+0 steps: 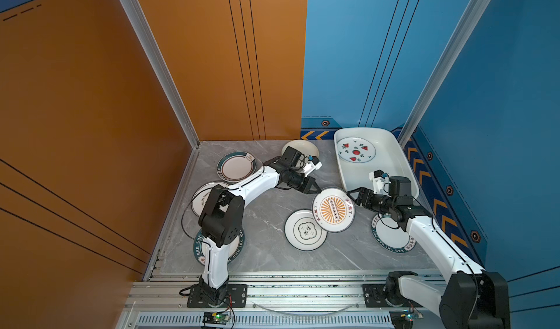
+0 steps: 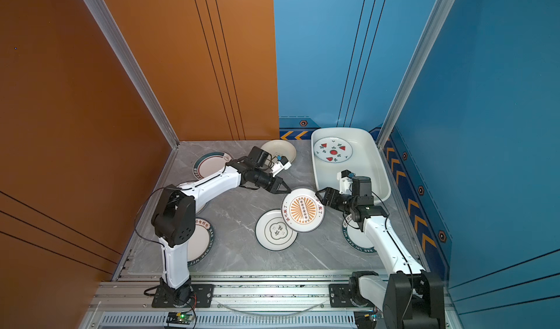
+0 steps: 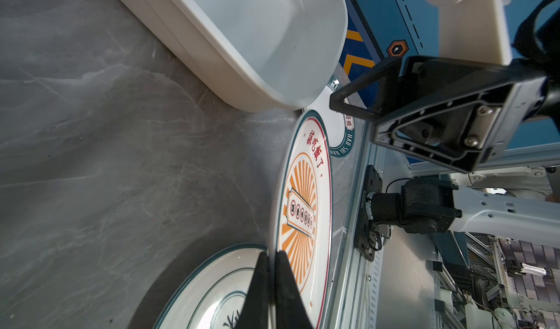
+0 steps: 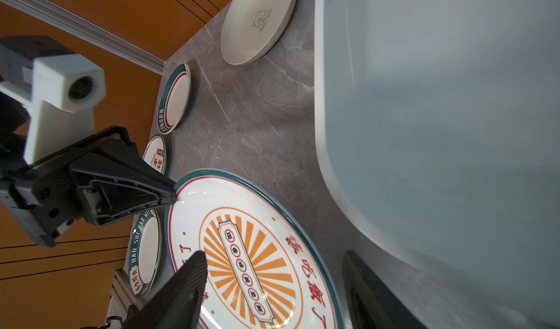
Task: Place the plates into the plastic bin on the countertop
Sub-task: 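Reach right gripper to the raised sunburst plate while left gripper holds it, then grasp the sunburst plate edge with right gripper beside left gripper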
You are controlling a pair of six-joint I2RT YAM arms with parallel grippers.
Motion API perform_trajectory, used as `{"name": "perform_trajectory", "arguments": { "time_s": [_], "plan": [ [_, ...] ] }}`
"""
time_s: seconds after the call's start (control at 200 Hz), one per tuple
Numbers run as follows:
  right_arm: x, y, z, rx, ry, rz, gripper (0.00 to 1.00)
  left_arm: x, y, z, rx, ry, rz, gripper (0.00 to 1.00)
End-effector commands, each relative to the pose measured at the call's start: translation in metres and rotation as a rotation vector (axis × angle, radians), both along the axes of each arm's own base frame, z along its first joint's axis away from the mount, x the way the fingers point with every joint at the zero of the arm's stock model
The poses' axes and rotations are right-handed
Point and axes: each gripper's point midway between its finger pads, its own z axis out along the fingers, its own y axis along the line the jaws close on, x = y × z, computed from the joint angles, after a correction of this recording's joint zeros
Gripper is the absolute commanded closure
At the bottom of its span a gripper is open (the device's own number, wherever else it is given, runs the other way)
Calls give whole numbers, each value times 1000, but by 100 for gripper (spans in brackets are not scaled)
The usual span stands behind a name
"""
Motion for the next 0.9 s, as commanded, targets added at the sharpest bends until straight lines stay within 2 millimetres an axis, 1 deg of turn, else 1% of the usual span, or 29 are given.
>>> {"name": "perform_trajectory", "arguments": {
  "time_s": [0.0,0.12,0.27,0.37,0.596,0.661,0.776,0.891],
  "plan": [
    [-7,5,-3,17,-10,21,27,-7,3,31,-72,-4,-18,100],
    [-9,7,-6,30,-7,27,28,-5,3,36,-83,-7,-18,100],
    [-10,26,-1,128,-22,94,32,1,3,42,-100,-11,-12,100],
    [-11,37,0,160,-28,135,36,4,2,50,-115,-19,-10,100],
    [-11,47,-4,189,-9,170,44,10,5,64,-139,-35,-1,100],
    [-12,51,-4,208,-4,183,51,13,7,67,-143,-38,6,100],
    [-11,55,-3,238,-3,196,69,17,8,71,-149,-43,14,100],
    [-10,56,1,252,-14,198,80,20,7,72,-150,-44,19,100]
  ]
}}
